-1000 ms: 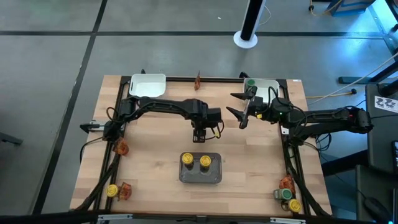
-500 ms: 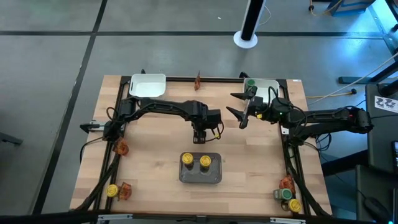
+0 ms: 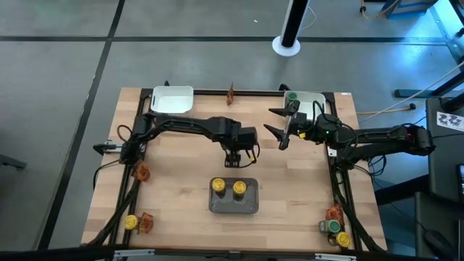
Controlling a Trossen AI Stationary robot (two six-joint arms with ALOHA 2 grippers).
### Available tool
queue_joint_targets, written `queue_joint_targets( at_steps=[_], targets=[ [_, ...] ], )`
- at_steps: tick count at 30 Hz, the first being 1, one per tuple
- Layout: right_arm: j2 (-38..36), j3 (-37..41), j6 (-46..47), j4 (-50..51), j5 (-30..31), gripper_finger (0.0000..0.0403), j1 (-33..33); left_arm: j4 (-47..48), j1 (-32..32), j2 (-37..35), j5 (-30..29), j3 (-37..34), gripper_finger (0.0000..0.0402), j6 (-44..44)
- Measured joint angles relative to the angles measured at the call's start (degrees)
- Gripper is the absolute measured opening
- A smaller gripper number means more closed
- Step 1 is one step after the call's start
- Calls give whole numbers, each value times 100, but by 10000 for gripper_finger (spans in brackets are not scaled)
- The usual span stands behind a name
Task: Sort spices by type
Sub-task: Put the left green seasoning bottle into the right white bin
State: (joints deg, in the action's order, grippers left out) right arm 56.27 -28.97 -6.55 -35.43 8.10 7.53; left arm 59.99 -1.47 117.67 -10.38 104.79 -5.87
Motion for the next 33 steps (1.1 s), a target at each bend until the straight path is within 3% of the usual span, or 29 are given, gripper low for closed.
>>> queue_joint_targets(
  at_steps=[9, 17, 25, 33],
  targets=[
    [0, 0, 17, 1, -13, 299, 0, 234, 37, -1120, -246, -49, 294, 322],
    [0, 0, 26, 85, -188, 299, -2, 31, 102, -2464, -285, -1232, 294, 992],
    [94, 0, 11, 169, -609, 299, -2, -1633, 268, -4041, -384, -3272, 294, 1152],
    [613, -2, 3, 6, -572, 298, 0, -4087, 266, -5327, -400, -5173, 294, 824]
  ],
)
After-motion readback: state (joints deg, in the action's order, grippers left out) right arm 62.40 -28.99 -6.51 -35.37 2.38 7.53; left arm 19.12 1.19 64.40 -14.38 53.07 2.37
